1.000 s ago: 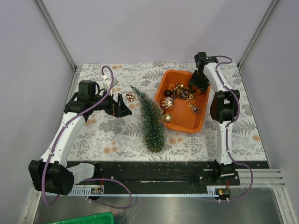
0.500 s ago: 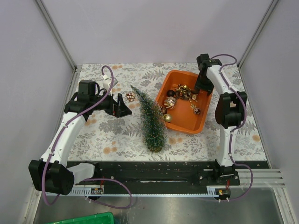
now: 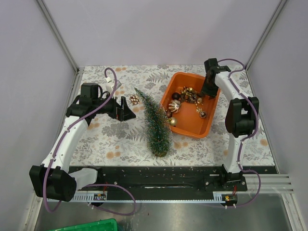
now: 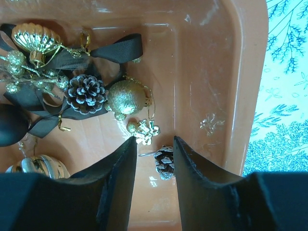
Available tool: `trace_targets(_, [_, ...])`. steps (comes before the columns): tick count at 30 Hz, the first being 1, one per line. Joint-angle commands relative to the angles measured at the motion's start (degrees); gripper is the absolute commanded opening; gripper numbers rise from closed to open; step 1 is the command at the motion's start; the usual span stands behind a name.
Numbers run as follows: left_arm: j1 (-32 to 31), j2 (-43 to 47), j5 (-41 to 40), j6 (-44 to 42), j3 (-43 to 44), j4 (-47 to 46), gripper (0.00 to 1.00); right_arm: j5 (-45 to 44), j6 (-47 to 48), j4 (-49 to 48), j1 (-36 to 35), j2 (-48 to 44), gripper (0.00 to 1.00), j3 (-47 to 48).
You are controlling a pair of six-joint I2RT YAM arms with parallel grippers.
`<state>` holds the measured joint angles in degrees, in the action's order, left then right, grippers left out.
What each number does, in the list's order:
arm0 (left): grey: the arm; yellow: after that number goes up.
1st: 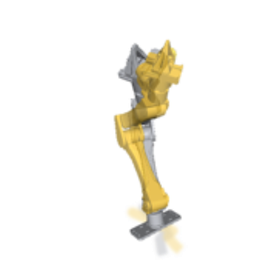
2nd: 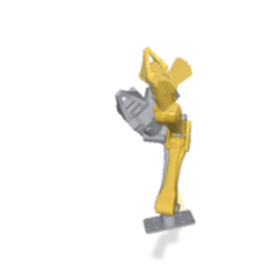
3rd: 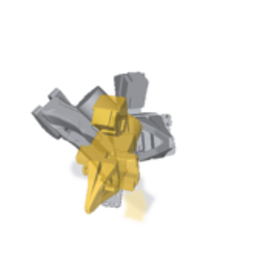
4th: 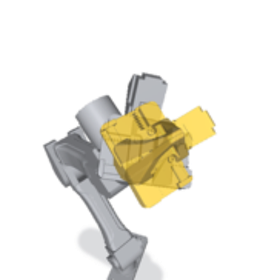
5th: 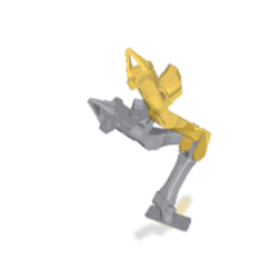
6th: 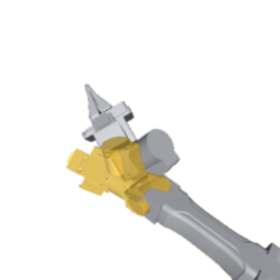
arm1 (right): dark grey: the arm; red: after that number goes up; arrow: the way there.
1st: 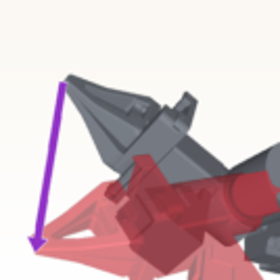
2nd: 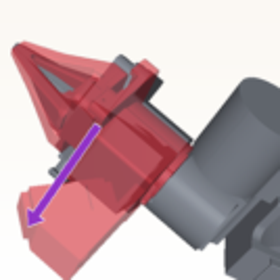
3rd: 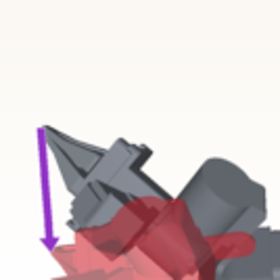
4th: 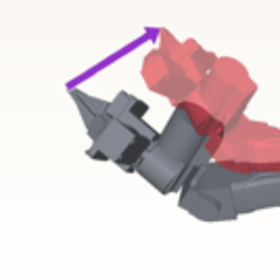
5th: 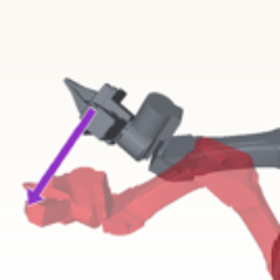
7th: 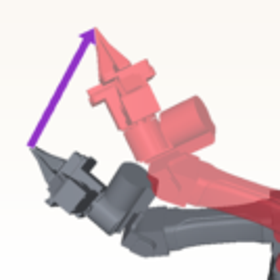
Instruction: Decorate the small christmas tree
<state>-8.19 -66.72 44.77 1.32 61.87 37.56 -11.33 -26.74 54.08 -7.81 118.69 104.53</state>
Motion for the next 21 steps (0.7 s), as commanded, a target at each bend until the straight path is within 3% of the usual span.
trace_targets(1, [0.3,2.6,1.2,-0.4,-0.1,-2.3,0.99,2.0,2.8,-1.6,0.1,-1.5,0.44,-0.6])
trace_targets(10, [0.3,4.9,0.8,-0.8,-1.3,-1.5,0.99,7.4,7.5,-2.2,-0.2,-1.8,0.49,-2.0])
trace_targets(13, [0.2,4.8,1.0,-0.6,-1.8,-1.8,0.99,8.4,7.9,-6.2,-1.8,-5.6,0.62,-7.9])
trace_targets(17, [0.2,4.8,1.4,-0.4,-1.7,-2.0,0.99,12.7,7.8,-8.1,-2.4,-10.1,0.86,-12.6])
trace_targets(21, [0.2,4.6,1.4,-1.0,-1.4,-1.7,0.99,14.1,6.9,-8.7,-2.7,-11.3,0.91,-14.8])
